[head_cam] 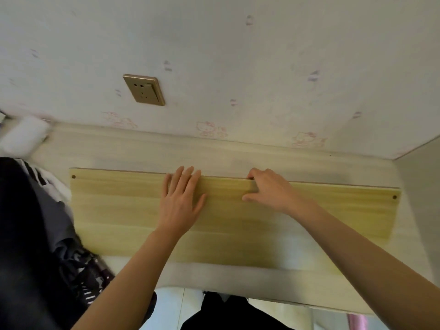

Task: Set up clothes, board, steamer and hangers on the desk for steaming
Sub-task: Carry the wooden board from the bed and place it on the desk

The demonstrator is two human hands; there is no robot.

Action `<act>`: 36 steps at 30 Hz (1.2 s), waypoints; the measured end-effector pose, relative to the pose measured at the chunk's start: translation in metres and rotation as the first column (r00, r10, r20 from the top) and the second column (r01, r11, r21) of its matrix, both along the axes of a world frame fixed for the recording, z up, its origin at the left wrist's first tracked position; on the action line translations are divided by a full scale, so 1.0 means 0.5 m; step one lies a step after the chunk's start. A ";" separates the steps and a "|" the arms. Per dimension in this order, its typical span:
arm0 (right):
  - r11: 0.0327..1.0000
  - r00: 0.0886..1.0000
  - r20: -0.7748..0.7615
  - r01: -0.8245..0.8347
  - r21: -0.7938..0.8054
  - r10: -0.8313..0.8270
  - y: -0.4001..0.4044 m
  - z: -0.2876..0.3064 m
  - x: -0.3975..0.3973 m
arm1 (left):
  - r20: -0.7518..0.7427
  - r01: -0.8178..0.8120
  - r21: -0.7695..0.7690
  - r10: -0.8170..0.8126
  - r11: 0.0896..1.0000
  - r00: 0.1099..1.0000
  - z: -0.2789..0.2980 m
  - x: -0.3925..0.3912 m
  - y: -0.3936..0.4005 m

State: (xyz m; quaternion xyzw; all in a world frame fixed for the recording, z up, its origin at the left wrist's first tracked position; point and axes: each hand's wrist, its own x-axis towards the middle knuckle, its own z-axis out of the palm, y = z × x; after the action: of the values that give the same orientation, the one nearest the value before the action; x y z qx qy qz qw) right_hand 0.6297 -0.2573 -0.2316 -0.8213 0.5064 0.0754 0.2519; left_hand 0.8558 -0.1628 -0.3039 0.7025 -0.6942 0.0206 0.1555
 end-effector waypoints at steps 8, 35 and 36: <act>0.995 0.993 -0.113 0.000 0.099 0.011 -0.044 -0.116 0.011 | -0.038 -0.083 0.323 0.100 0.943 0.994 -0.112 0.036 0.076; 1.000 0.996 -0.086 -0.024 -0.007 0.023 -0.125 -0.209 0.032 | -0.025 -0.166 0.442 0.197 0.881 0.980 -0.201 0.036 0.052; 0.999 0.998 -0.056 -0.028 -0.020 0.027 -0.130 -0.204 0.027 | -0.020 -0.168 0.443 0.197 0.881 0.980 -0.203 0.037 0.053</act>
State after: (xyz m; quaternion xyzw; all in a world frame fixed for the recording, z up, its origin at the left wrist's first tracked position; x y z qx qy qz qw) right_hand 0.6432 -0.3222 -0.3336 -0.8284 0.5025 0.0963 0.2281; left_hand 0.8743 -0.1365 -0.4052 0.7818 -0.6064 -0.1447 0.0128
